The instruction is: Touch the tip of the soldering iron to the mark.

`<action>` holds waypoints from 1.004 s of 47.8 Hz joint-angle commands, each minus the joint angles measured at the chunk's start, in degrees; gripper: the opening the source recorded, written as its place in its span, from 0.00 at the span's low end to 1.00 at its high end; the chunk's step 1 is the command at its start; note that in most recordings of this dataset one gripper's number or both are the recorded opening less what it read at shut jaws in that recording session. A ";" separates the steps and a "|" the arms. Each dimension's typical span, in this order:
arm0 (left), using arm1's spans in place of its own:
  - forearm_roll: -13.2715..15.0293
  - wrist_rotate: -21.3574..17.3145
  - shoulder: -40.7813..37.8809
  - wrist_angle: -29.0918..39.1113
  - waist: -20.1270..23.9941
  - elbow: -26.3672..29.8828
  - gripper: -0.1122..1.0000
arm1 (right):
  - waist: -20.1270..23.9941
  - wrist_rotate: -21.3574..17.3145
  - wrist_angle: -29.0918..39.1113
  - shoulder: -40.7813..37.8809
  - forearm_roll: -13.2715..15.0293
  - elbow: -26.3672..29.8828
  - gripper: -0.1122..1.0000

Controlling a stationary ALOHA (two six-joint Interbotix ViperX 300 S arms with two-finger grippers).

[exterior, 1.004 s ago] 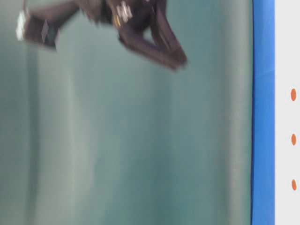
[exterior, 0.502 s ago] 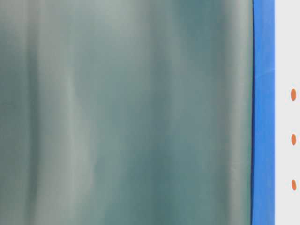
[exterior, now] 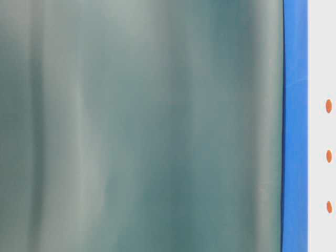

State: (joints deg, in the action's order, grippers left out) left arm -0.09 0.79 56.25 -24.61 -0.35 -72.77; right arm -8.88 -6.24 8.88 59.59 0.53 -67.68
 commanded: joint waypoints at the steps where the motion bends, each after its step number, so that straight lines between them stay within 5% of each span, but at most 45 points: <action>1: -0.09 0.09 -0.26 -0.62 -0.09 0.88 0.12 | 0.00 -0.18 -0.53 -0.26 -0.09 0.70 0.89; 48: -0.09 0.09 -0.35 -0.53 -0.09 0.88 0.12 | 0.44 -0.26 -0.26 -0.26 -0.97 0.79 0.88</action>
State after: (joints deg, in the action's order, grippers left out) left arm -0.09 0.79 56.25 -24.61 -0.35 -72.77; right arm -8.44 -6.42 8.88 59.68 -0.26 -67.68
